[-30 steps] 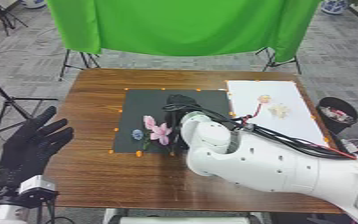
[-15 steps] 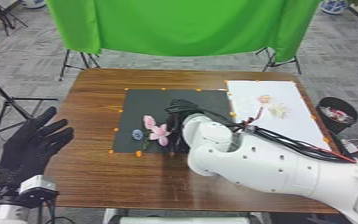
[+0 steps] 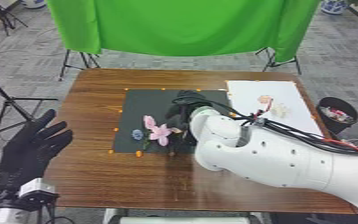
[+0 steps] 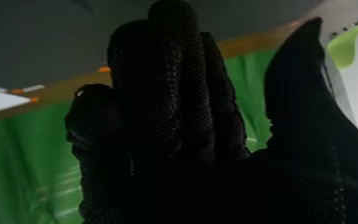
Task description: Arrange flowers
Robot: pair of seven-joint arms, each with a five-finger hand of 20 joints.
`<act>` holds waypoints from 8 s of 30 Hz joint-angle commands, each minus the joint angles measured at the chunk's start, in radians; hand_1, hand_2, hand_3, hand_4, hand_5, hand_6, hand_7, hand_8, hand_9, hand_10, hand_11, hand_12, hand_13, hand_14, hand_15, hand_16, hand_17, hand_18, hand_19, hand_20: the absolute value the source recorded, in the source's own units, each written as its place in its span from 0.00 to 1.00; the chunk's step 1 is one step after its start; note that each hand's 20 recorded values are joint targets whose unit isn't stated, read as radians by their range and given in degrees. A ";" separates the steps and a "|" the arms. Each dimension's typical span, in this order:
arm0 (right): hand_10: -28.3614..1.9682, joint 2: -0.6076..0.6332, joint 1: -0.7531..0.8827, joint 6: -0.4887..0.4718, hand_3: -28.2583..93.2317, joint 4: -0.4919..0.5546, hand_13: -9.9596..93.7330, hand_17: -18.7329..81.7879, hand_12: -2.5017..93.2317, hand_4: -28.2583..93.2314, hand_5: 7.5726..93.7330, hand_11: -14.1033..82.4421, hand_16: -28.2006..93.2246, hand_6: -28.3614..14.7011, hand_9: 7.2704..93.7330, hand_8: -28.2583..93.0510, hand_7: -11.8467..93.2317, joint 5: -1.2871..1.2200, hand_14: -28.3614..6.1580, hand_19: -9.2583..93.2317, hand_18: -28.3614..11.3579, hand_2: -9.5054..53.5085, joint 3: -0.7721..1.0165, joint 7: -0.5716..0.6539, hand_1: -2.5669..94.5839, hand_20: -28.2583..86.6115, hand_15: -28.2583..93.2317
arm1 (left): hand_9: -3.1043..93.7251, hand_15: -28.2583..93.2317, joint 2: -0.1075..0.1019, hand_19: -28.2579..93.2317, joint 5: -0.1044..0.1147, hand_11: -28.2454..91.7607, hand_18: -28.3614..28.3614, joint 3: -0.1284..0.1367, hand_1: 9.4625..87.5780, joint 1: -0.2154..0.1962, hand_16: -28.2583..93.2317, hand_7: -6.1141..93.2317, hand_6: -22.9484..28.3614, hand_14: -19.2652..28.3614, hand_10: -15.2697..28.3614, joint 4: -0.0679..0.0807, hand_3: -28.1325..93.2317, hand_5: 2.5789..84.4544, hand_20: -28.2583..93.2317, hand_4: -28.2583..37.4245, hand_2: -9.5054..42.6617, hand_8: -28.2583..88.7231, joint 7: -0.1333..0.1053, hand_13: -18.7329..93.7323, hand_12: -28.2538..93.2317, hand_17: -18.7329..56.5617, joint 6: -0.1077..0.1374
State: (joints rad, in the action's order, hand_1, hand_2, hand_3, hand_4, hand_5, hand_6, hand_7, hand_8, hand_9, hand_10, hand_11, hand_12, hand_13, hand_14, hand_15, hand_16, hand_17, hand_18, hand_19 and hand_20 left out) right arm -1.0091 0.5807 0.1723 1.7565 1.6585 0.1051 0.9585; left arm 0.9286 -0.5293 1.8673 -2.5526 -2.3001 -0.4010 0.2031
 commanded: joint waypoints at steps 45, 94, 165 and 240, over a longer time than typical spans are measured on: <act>0.26 0.467 0.132 -0.191 0.88 -0.143 0.70 0.64 0.18 0.04 0.44 0.28 0.31 0.55 0.49 0.15 0.26 -0.153 0.45 1.00 0.32 0.15 0.281 -0.006 0.32 0.45 0.82 | 0.38 0.69 -0.017 0.68 0.005 0.45 1.00 -0.031 0.26 0.018 0.14 0.13 0.65 1.00 0.82 0.004 0.74 0.43 0.26 0.14 0.30 0.19 0.002 0.36 0.33 0.17 0.002; 0.69 0.210 -0.150 0.058 0.83 0.023 0.93 0.75 0.31 0.00 0.82 0.27 0.37 0.70 0.97 0.25 0.33 0.111 0.77 1.00 0.37 0.03 -0.048 -0.186 0.61 0.54 0.75 | 0.38 0.69 -0.054 0.68 0.033 0.45 1.00 -0.006 0.25 -0.032 0.14 0.13 0.65 1.00 0.82 -0.013 0.74 0.43 0.25 0.13 0.31 0.19 -0.043 0.36 0.33 0.17 0.031; 0.43 0.165 -0.170 -0.128 0.83 0.024 0.86 0.73 0.20 0.05 0.62 0.40 0.36 0.56 0.79 0.15 0.27 0.099 0.58 1.00 0.29 0.10 -0.090 -0.082 0.33 0.51 0.79 | 0.38 0.69 -0.037 0.68 0.027 0.45 1.00 -0.011 0.26 -0.028 0.14 0.13 0.65 1.00 0.82 -0.008 0.74 0.43 0.26 0.14 0.31 0.19 -0.016 0.36 0.33 0.16 0.033; 0.74 0.373 -0.075 -0.099 0.83 -0.131 0.90 0.70 0.36 0.00 0.76 0.21 0.40 0.74 0.96 0.24 0.48 0.031 0.81 1.00 0.37 0.00 0.075 -0.099 0.64 0.44 0.71 | 0.38 0.69 0.016 0.68 -0.014 0.46 1.00 -0.020 0.26 0.030 0.14 0.13 0.66 1.00 0.83 0.003 0.74 0.44 0.26 0.14 0.31 0.19 0.046 0.36 0.33 0.17 -0.028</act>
State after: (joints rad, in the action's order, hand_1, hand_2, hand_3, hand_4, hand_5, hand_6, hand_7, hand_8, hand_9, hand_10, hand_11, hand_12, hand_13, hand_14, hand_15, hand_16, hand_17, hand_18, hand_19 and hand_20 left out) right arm -0.6270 0.5499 0.0497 1.5127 1.6548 0.1454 0.8779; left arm 0.9490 -0.5424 1.8288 -2.4985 -2.2866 -0.3665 0.1793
